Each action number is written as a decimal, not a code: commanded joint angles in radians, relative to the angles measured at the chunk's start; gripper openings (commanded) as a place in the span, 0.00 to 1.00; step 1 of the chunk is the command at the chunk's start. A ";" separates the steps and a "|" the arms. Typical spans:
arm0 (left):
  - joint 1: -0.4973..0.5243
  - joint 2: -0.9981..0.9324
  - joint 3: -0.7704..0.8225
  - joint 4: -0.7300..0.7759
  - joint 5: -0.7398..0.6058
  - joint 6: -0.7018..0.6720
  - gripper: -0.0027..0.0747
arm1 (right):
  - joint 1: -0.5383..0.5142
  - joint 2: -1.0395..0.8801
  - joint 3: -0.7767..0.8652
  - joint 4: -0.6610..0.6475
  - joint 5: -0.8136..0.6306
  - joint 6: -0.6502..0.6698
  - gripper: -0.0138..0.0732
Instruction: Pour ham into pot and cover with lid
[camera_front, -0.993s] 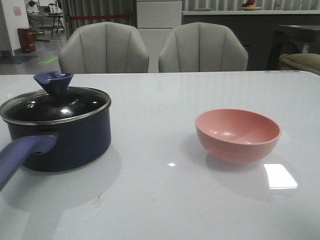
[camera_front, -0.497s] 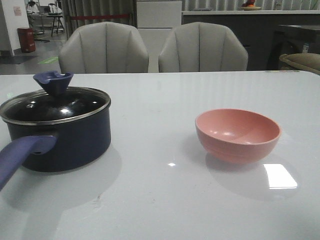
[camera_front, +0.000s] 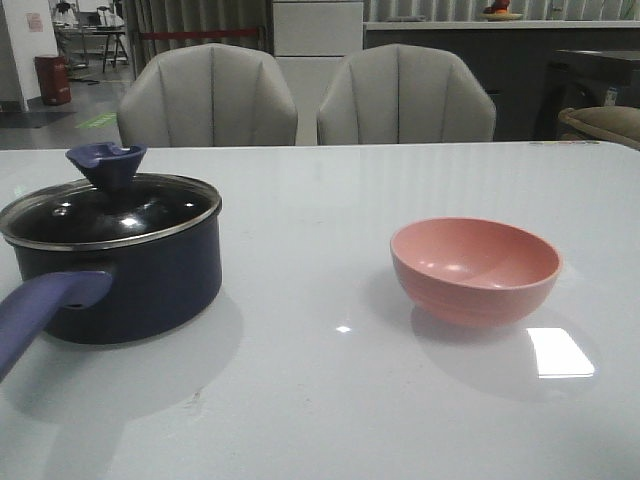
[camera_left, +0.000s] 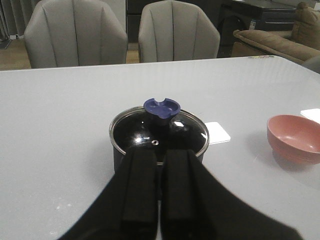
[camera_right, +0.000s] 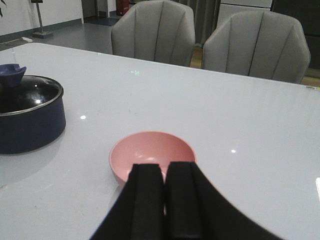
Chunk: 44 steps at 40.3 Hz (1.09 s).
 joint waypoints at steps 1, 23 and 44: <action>0.000 0.012 0.012 0.038 -0.139 0.000 0.19 | -0.002 0.008 -0.026 0.008 -0.076 -0.011 0.33; 0.344 -0.058 0.402 0.028 -0.626 0.000 0.19 | -0.002 0.008 -0.026 0.008 -0.077 -0.011 0.33; 0.344 -0.058 0.402 0.028 -0.638 0.000 0.19 | -0.002 0.008 -0.026 0.008 -0.077 -0.011 0.33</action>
